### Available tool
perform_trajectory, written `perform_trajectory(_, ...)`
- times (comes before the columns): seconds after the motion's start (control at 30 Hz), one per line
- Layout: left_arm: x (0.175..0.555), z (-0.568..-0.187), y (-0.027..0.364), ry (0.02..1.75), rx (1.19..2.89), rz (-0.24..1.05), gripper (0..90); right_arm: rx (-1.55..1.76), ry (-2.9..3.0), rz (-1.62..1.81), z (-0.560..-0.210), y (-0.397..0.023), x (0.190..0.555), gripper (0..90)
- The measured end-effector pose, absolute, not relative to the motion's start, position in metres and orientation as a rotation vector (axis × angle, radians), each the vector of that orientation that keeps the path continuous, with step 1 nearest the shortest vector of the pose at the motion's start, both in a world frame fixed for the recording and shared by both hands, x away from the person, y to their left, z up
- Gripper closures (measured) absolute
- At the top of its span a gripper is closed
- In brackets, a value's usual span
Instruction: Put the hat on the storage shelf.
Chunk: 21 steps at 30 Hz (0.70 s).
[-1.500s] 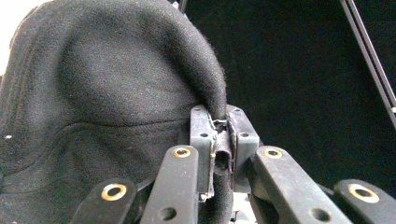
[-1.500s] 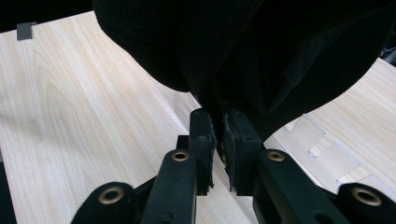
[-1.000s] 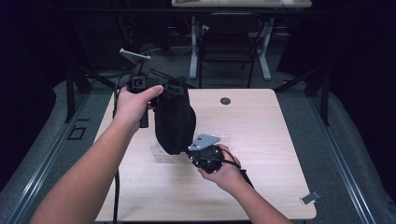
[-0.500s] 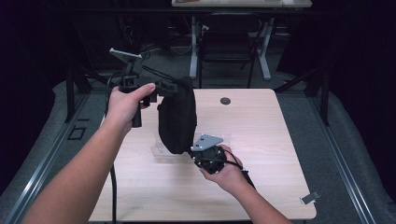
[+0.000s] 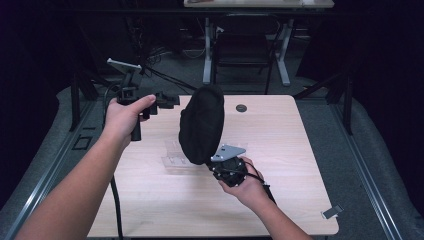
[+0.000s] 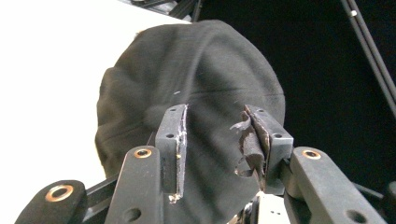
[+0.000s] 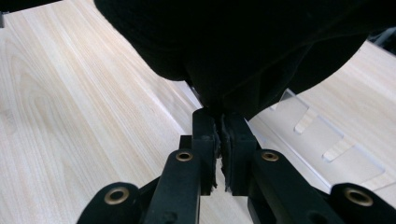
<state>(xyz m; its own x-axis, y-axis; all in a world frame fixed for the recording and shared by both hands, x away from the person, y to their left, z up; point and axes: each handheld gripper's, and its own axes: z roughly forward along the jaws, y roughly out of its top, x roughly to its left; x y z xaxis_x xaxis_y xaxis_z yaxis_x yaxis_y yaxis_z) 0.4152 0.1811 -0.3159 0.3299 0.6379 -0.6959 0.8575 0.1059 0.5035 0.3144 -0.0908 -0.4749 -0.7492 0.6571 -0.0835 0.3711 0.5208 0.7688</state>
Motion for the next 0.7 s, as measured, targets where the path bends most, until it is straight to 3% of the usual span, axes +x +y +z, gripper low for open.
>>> perform_trajectory(0.47,0.412,-0.327,0.203,1.432,1.618,-0.24,59.8,0.929,2.396,1.117,-0.486,-0.105,0.315,84.6)
perform_trajectory(0.7,0.411,-0.333,0.214,1.463,1.648,-0.193,60.0,0.945,2.397,1.108,-0.489,-0.114,0.313,79.7)
